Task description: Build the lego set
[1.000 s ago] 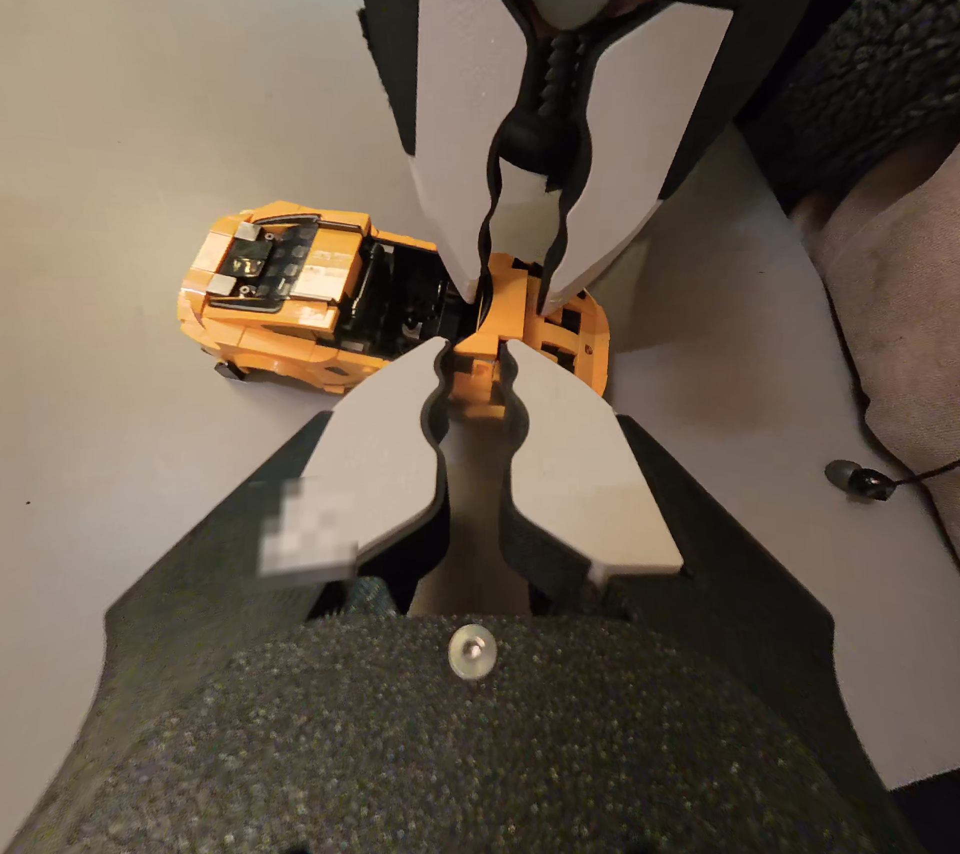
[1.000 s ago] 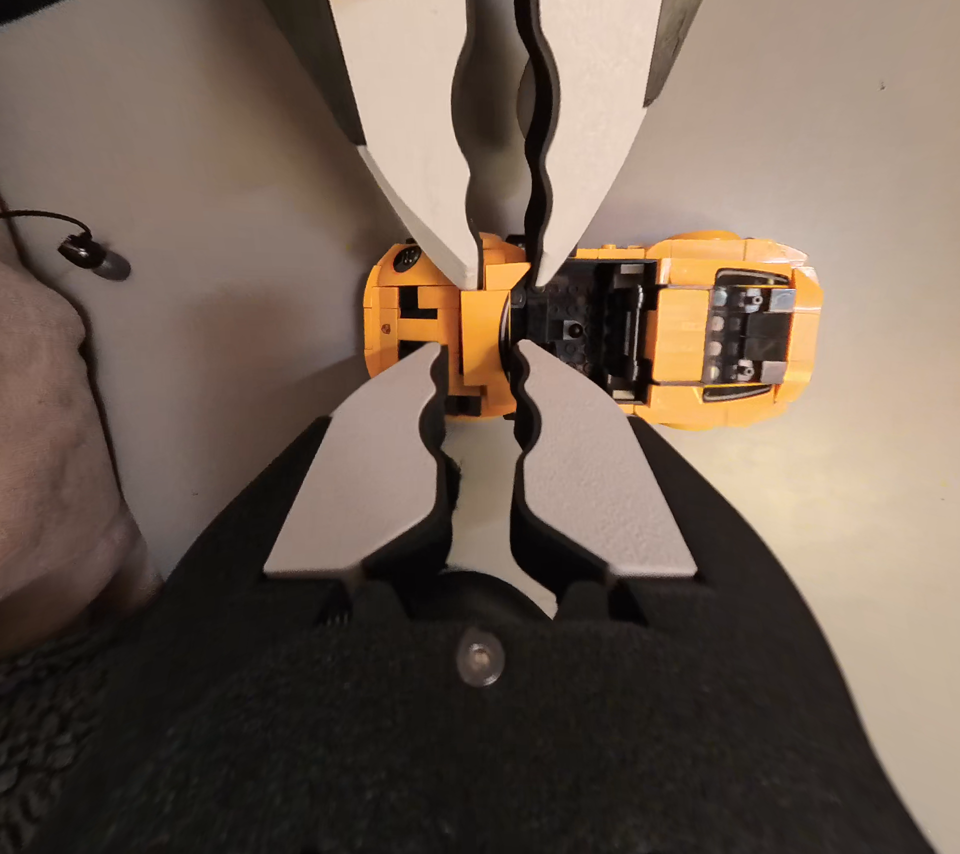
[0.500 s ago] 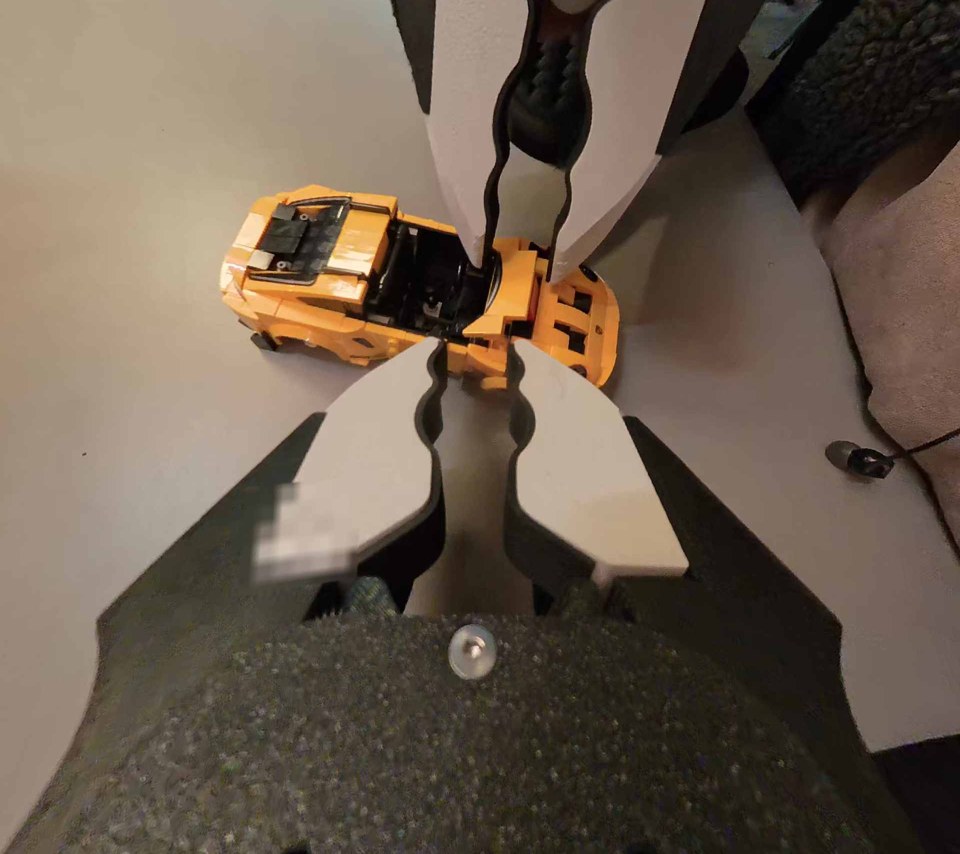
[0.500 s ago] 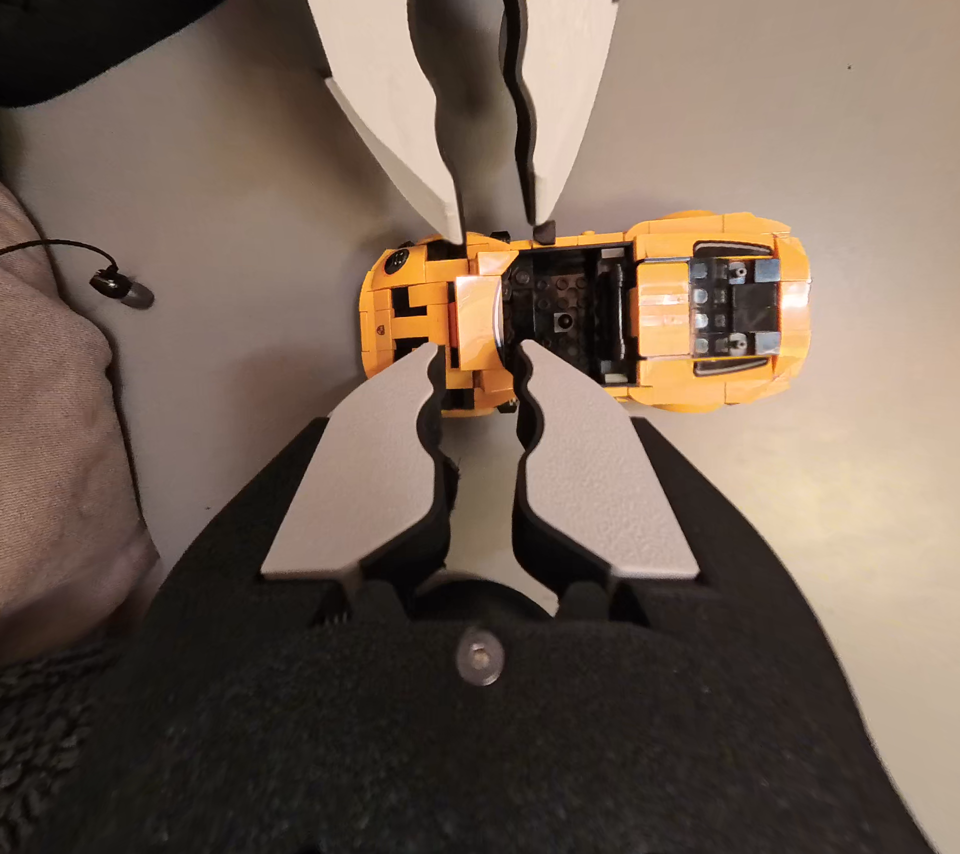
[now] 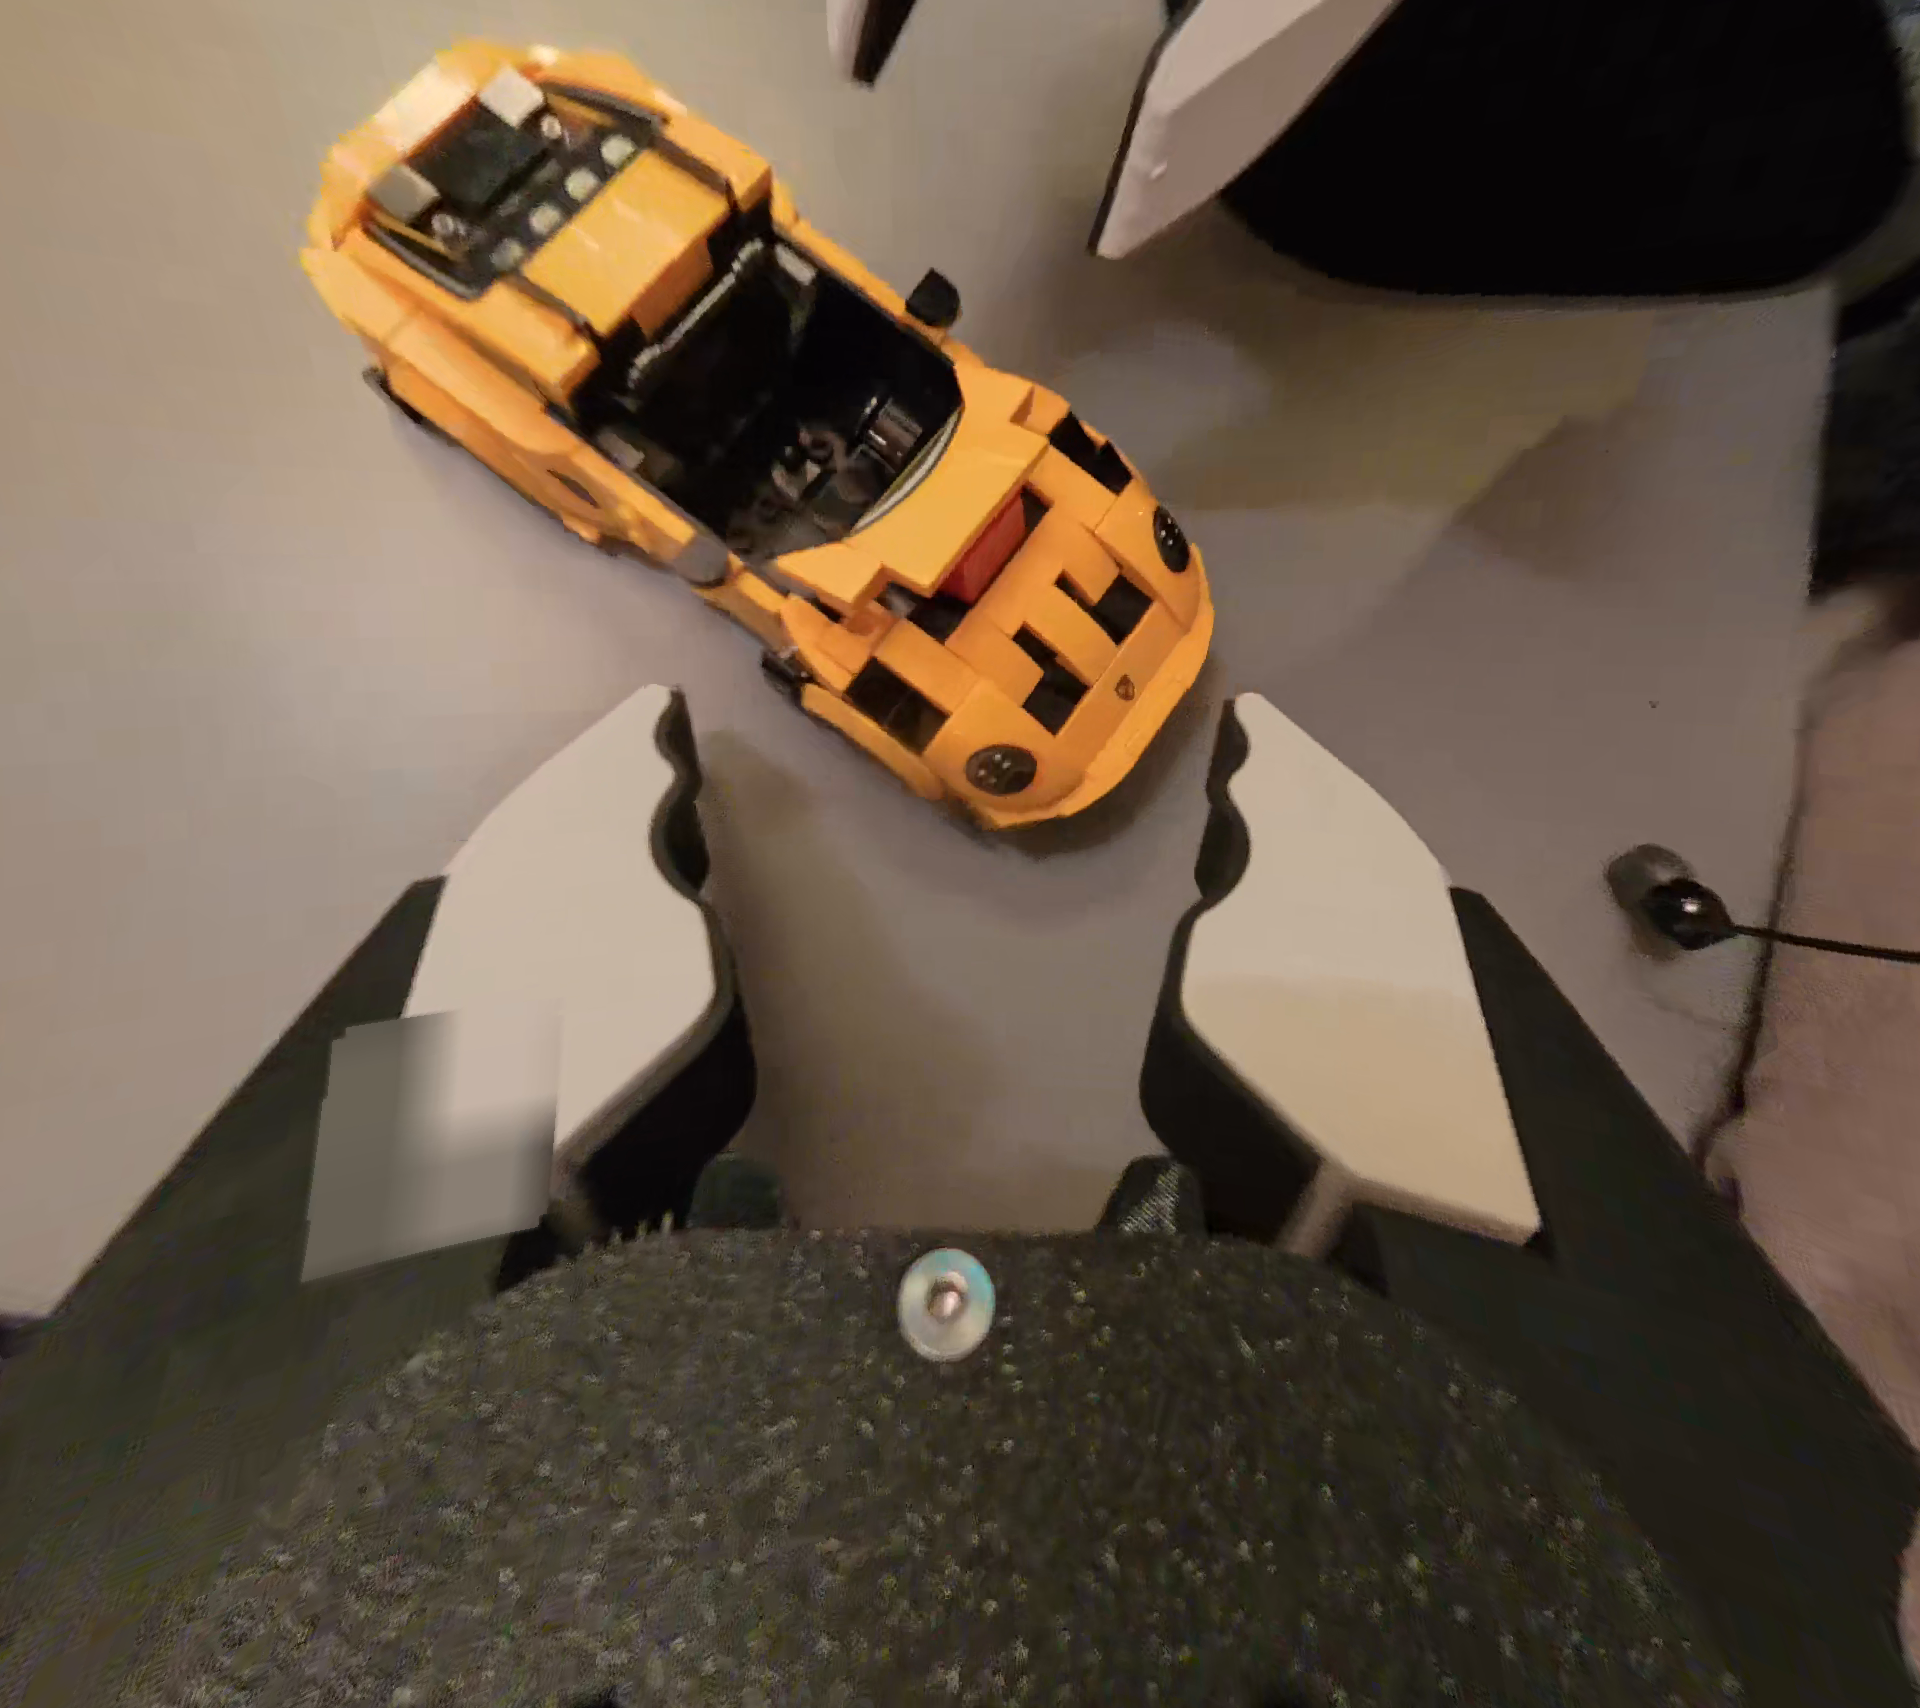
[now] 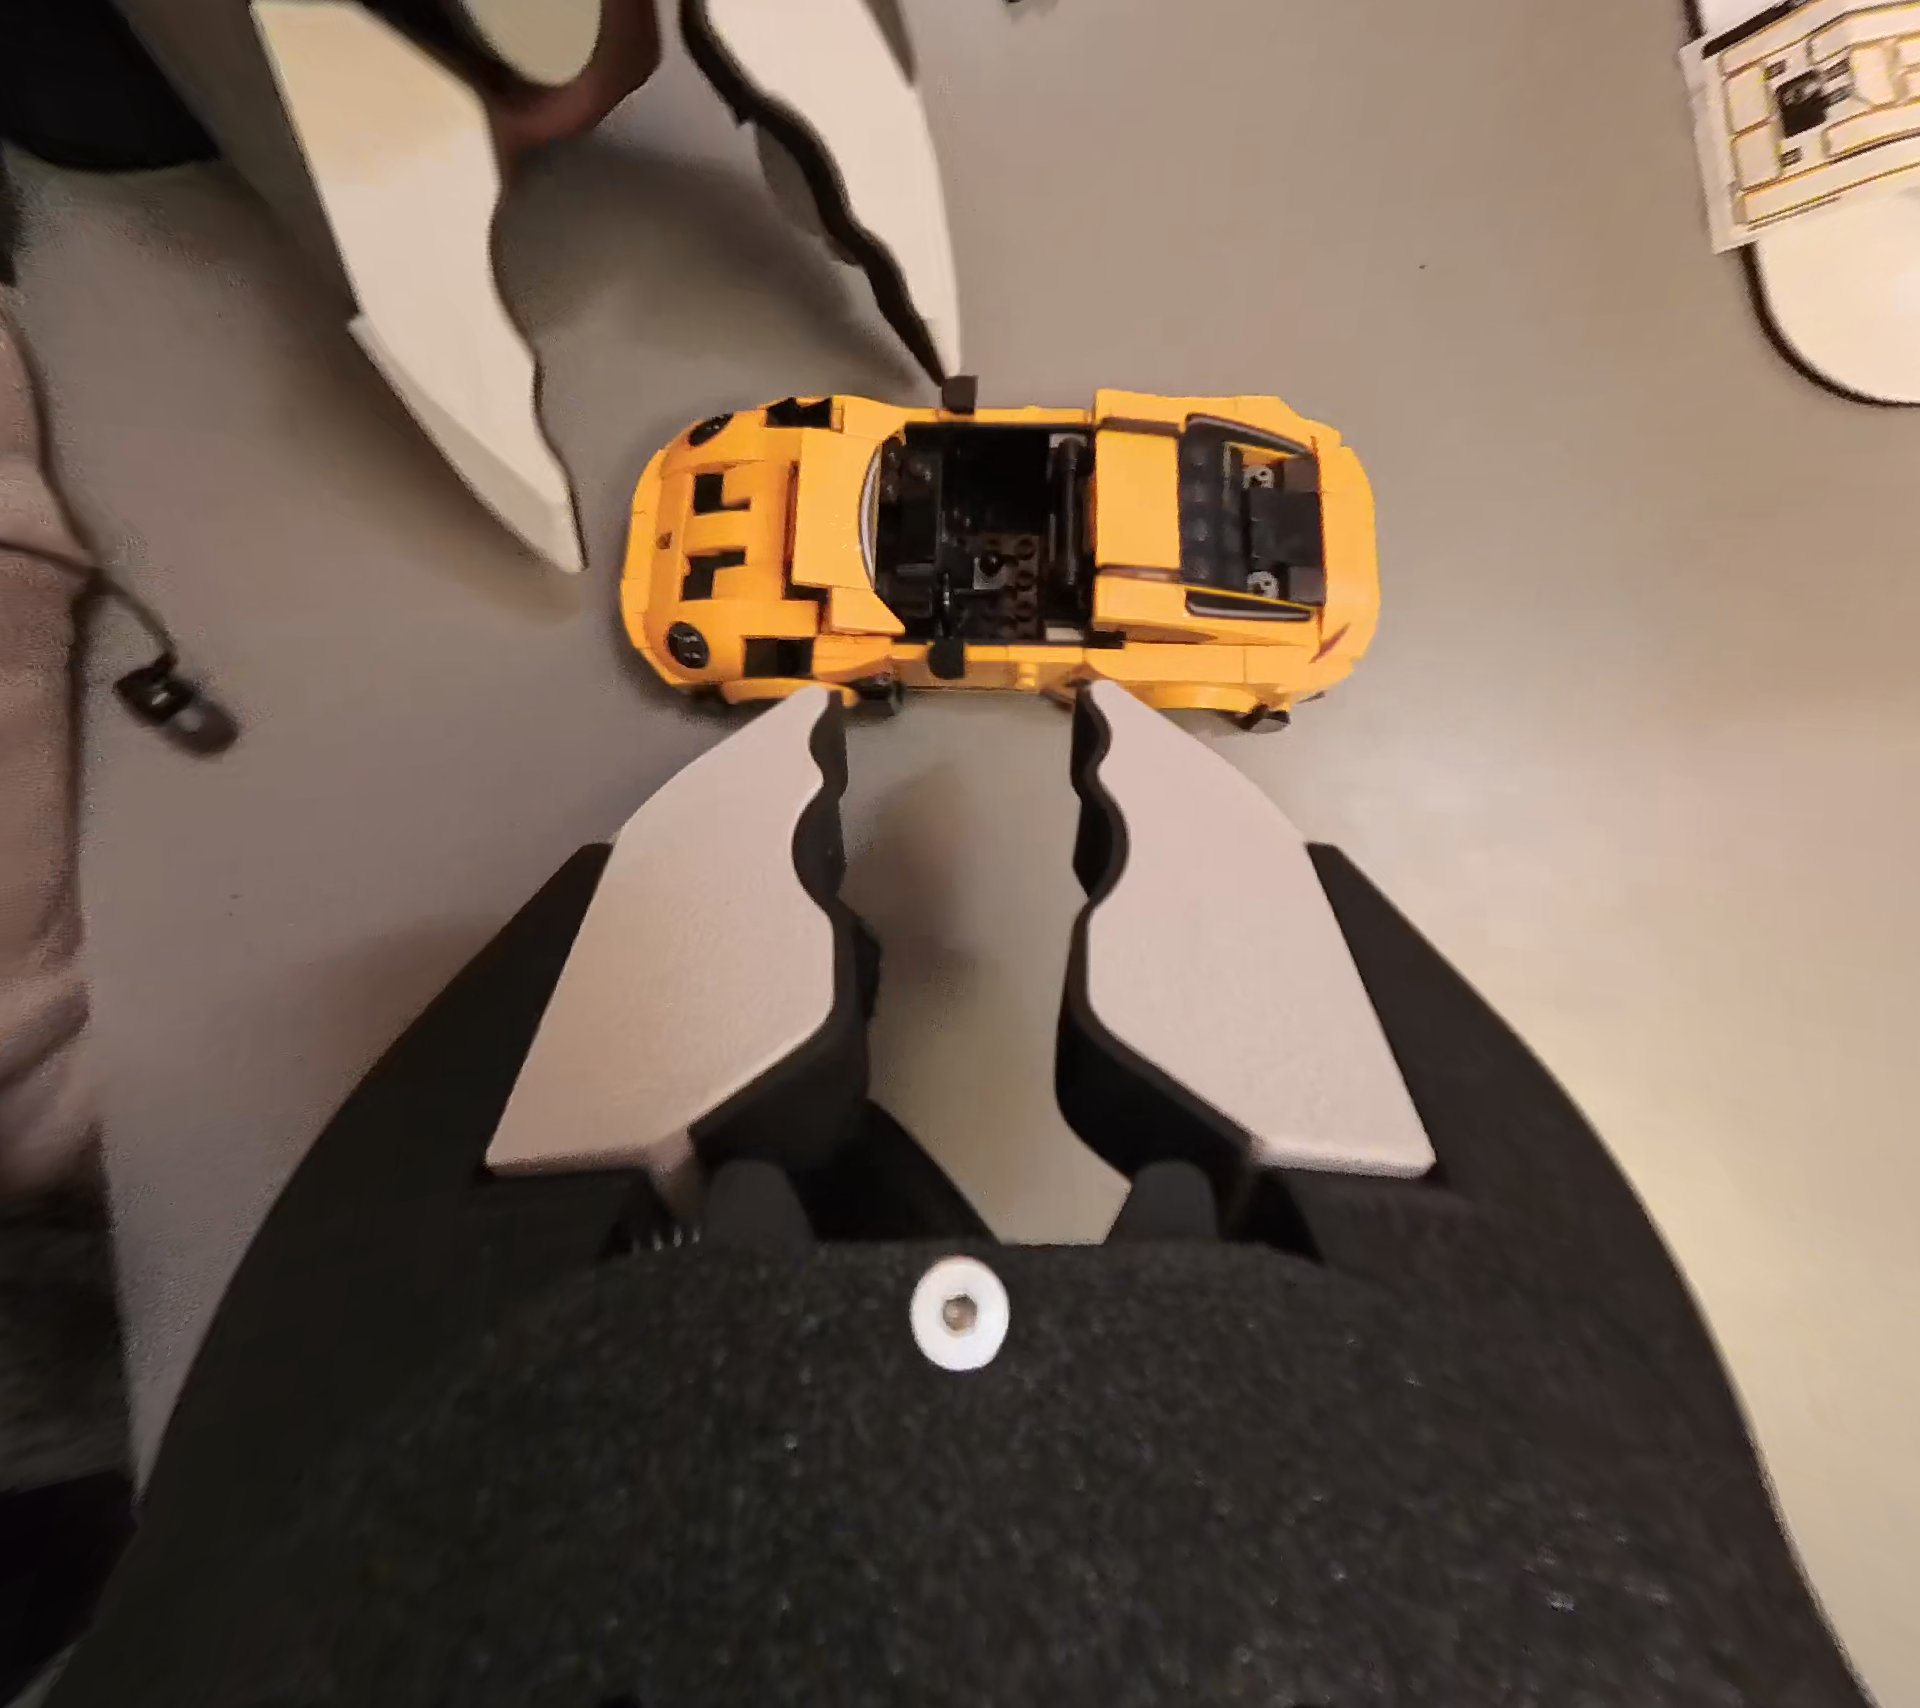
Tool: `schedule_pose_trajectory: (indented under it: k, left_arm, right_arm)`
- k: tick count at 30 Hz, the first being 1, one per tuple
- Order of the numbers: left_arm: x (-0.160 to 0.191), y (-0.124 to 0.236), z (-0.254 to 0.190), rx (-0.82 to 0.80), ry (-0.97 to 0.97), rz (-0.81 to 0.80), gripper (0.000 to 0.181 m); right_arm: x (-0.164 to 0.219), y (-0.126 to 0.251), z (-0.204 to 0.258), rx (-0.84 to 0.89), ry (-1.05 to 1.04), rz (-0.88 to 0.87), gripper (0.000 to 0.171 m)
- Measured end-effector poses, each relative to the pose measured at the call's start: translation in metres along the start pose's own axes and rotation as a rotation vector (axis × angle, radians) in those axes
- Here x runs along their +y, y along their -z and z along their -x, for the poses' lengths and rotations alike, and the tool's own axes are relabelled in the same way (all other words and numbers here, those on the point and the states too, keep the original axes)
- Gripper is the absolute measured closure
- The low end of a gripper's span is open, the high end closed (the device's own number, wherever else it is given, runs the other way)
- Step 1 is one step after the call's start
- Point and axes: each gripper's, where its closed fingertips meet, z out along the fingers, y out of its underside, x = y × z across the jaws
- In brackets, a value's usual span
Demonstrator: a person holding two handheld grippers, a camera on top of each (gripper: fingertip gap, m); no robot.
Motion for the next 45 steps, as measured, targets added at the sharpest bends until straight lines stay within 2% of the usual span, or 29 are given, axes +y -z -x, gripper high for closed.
schedule_pose_trajectory:
  k: [3,6,10,13,22,27,30,37,41,45]
  left_arm:
    - [-0.001,-0.011,-0.006,-0.113,0.074,0.0,0.078]
    - [-0.002,-0.017,0.0,-0.258,0.095,-0.004,0.077]
    - [-0.003,-0.023,-0.004,-0.272,0.114,-0.004,0.091]
    - [0.002,-0.019,-0.005,-0.21,0.05,0.029,0.092]
    - [0.021,0.0,0.005,0.136,-0.342,0.108,0.094]
    - [0.021,0.002,0.02,0.219,-0.447,0.111,0.096]
    - [0.02,0.005,0.027,0.216,-0.435,0.079,0.097]
    - [0.015,0.023,0.027,0.12,-0.269,-0.04,0.092]
    - [0.019,0.014,0.017,0.052,-0.193,-0.037,0.084]
    - [0.02,0.004,0.021,-0.025,-0.206,-0.014,0.092]
  right_arm:
    - [0.0,0.002,-0.014,0.039,0.016,-0.065,0.127]
    - [-0.008,0.006,-0.031,0.08,0.004,-0.154,0.127]
    - [-0.019,0.008,-0.032,0.079,-0.008,-0.271,0.128]
    - [-0.018,0.009,-0.026,0.068,0.025,-0.291,0.128]
    - [-0.028,0.016,-0.01,0.052,0.065,-0.338,0.131]
    - [-0.025,0.008,-0.001,0.065,0.064,-0.298,0.133]
    - [-0.025,0.005,0.003,0.072,0.043,-0.289,0.133]
    - [-0.038,0.0,0.006,0.099,0.021,-0.332,0.134]
    - [-0.048,0.002,0.002,0.131,-0.008,-0.388,0.134]
    - [-0.058,0.004,-0.001,0.186,-0.016,-0.442,0.134]
